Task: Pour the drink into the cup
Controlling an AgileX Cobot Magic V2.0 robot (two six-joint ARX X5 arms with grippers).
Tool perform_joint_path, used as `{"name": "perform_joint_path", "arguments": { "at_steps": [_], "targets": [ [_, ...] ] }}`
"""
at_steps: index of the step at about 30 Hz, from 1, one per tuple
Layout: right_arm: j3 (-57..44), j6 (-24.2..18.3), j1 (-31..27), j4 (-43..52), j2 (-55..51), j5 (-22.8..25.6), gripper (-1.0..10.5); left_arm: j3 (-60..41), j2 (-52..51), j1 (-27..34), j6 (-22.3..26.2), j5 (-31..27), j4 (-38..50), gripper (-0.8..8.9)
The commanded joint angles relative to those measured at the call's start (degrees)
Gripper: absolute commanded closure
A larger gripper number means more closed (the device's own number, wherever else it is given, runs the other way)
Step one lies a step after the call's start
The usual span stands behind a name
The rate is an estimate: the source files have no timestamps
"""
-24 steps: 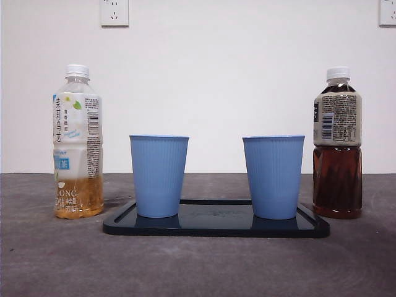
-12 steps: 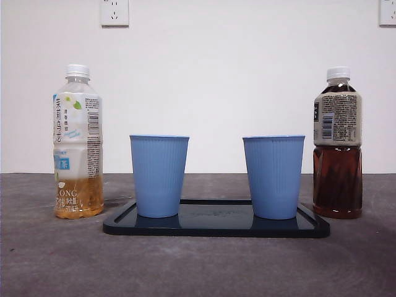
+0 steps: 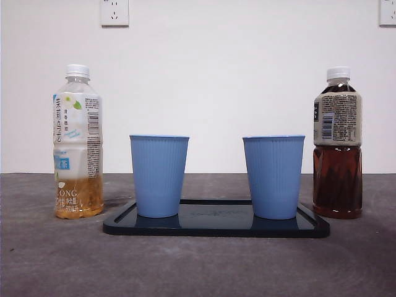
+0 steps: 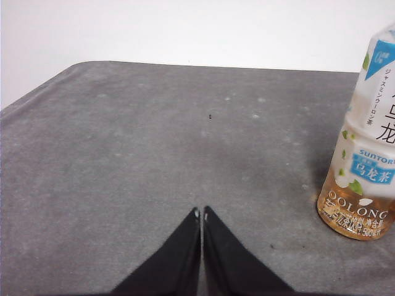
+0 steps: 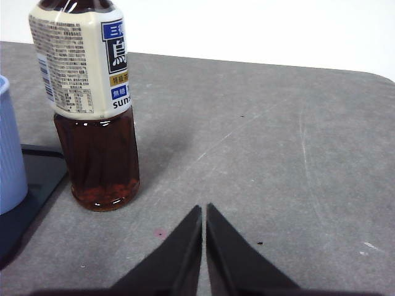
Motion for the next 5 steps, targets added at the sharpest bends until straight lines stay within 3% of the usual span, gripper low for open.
{"name": "perform_joint_path", "arguments": {
  "at_steps": [1,5],
  "targets": [
    [-0.24,-0.2,-0.09,0.66,-0.17,-0.02,9.4,-1.18,-0.13,0.07,-0.13,0.07,-0.39,8.07],
    [-0.24,-0.2,-0.09,0.63,-0.17,-0.02,9.4,-1.18,-0.11,0.07,-0.13,0.07,-0.39,8.07]
  ]
}}
